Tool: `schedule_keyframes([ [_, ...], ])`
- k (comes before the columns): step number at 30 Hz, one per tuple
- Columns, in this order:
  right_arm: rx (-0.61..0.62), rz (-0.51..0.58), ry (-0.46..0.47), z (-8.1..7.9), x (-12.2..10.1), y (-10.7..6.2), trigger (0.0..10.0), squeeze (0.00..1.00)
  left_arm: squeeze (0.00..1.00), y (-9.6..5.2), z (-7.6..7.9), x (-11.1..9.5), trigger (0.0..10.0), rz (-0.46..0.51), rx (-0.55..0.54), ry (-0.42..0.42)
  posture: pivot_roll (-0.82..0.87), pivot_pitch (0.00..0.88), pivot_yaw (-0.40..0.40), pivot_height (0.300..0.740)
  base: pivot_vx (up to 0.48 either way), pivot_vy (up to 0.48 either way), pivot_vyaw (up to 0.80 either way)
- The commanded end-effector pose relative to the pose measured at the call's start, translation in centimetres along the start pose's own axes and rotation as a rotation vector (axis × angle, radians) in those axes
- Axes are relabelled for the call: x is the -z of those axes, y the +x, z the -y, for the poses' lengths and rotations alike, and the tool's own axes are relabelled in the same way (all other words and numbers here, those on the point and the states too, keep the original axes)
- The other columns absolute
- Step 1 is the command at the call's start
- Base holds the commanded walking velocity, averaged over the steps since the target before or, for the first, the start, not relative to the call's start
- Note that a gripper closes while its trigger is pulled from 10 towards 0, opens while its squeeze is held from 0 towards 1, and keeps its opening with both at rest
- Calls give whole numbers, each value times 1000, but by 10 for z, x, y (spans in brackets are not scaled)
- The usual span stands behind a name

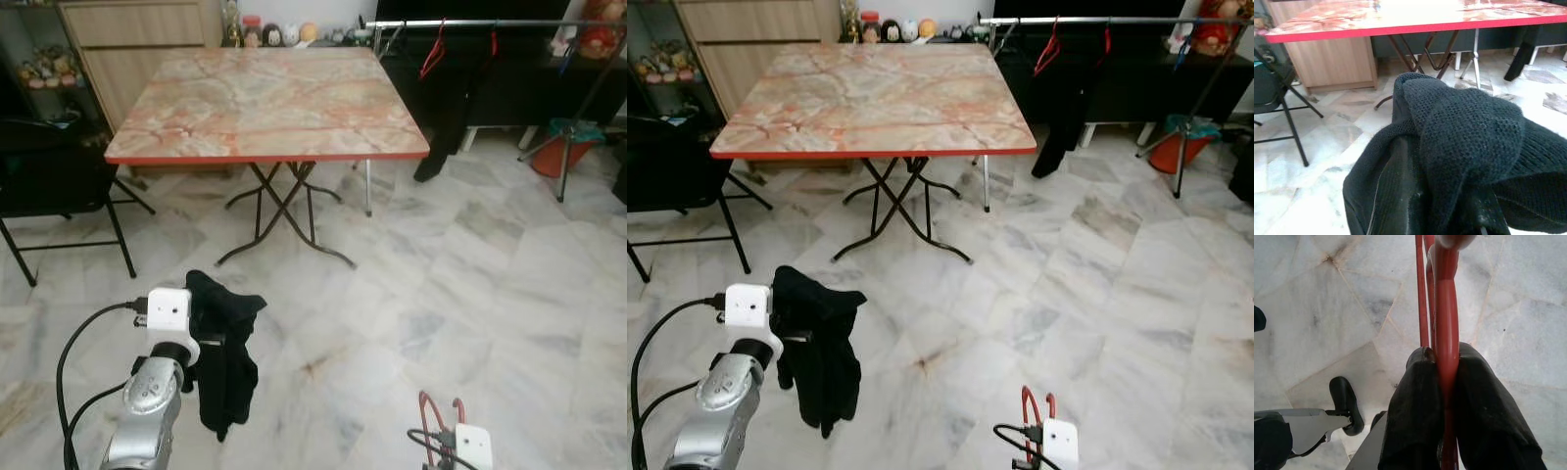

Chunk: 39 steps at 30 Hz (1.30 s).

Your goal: Hang hanger

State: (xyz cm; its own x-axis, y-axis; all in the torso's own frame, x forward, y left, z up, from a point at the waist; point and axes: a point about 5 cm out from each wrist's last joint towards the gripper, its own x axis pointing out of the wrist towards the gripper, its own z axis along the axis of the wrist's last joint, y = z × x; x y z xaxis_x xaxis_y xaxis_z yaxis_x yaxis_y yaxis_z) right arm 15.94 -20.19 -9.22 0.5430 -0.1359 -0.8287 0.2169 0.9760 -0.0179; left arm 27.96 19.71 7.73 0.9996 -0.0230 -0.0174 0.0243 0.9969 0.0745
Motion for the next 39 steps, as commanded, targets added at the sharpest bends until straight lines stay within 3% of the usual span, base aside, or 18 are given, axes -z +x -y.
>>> schedule_keyframes([
  [1, -7, 9, 3, -2, -2, 0, 10000, 0, 0, 2, 0, -11, 10000, 53, 2, 5, 131, 0, 9, 740, 251, 0, 0],
  [31, -12, 4, -4, 0, -3, 1, 10000, 0, 0, 2, 3, -13, 10000, 64, 3, -6, 132, 0, -4, 740, 335, 0, 0],
  [37, -14, 2, -5, 1, -3, 1, 10000, 0, 0, 7, 3, -28, 10000, 116, -3, -14, 132, 0, -6, 740, 316, 0, 0],
  [39, -14, 1, -5, 1, -3, 1, 10000, 0, 0, 15, 4, -51, 10000, 193, 1, -35, 135, 0, -10, 740, 338, 0, 0],
])
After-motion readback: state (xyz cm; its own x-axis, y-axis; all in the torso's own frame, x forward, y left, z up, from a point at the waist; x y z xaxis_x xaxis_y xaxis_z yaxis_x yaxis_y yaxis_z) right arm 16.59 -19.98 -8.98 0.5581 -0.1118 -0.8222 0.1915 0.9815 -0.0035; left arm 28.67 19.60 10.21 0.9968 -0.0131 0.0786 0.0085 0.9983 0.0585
